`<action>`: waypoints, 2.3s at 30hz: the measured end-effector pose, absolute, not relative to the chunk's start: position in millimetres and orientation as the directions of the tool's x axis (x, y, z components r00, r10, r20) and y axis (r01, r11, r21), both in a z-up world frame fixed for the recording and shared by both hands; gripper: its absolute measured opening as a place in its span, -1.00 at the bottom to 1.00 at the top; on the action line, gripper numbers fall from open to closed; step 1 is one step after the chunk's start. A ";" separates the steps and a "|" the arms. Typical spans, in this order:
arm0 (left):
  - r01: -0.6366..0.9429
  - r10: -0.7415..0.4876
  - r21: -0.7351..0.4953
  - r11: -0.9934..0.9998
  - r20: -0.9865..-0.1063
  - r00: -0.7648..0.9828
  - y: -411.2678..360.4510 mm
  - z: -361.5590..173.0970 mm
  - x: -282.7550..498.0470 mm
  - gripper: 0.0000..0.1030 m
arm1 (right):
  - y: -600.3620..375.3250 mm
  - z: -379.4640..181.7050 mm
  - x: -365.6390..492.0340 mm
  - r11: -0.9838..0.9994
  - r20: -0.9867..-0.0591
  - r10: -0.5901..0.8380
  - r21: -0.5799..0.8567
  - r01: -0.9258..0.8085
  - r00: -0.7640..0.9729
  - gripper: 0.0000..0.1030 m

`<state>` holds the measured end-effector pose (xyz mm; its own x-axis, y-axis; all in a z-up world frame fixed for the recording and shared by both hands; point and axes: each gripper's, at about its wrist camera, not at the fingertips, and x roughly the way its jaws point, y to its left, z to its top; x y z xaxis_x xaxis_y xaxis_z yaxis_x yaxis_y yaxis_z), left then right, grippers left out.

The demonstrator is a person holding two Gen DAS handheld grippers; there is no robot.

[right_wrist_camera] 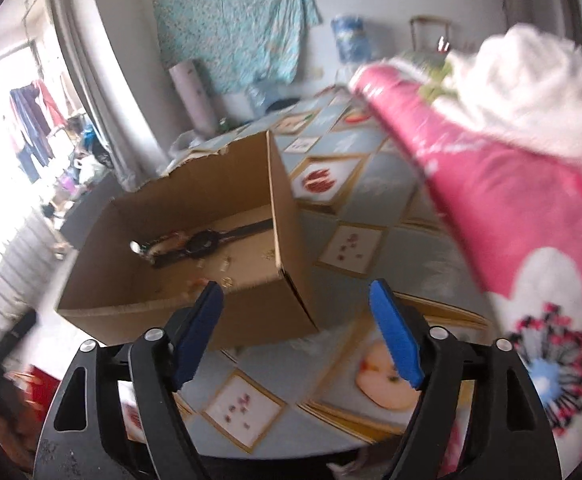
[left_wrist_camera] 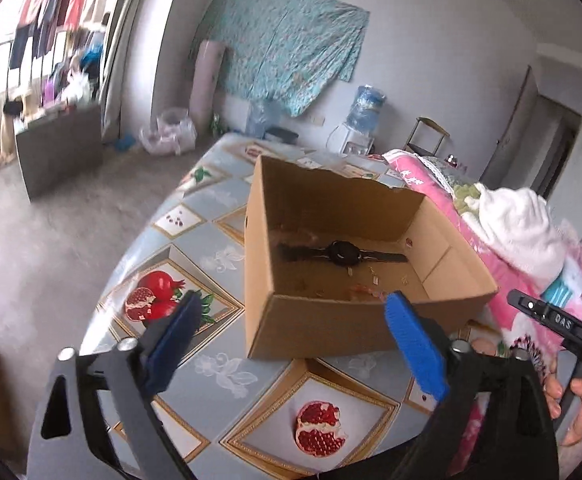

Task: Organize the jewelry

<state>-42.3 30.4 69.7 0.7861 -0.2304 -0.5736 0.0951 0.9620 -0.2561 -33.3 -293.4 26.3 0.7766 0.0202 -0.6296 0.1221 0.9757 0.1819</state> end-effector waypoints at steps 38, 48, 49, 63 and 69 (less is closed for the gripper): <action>-0.023 -0.006 -0.023 0.999 -0.820 0.573 -38.8 36.2 -37.3 0.90 | -215.2 -3.5 -52.8 0.998 -0.735 -0.007 0.034 0.047 0.678 0.84; -0.015 -0.010 -0.022 1.000 -0.833 0.554 -38.8 32.0 -32.7 0.90 | -216.9 -6.5 -43.7 0.998 -0.745 -0.007 0.033 0.048 0.667 0.84; -0.016 -0.010 -0.022 1.000 -0.833 0.553 -38.7 31.7 -32.4 0.90 | -217.2 -6.2 -43.1 0.998 -0.745 -0.008 0.033 0.049 0.667 0.84; -0.008 -0.013 -0.021 1.000 -0.834 0.552 -39.0 30.8 -31.9 0.90 | -217.5 -6.1 -43.0 0.998 -0.744 -0.006 0.036 0.049 0.668 0.85; -0.010 -0.011 -0.020 1.000 -0.834 0.552 -38.8 30.1 -32.0 0.90 | -217.5 -6.0 -42.8 0.998 -0.744 -0.004 0.038 0.048 0.668 0.85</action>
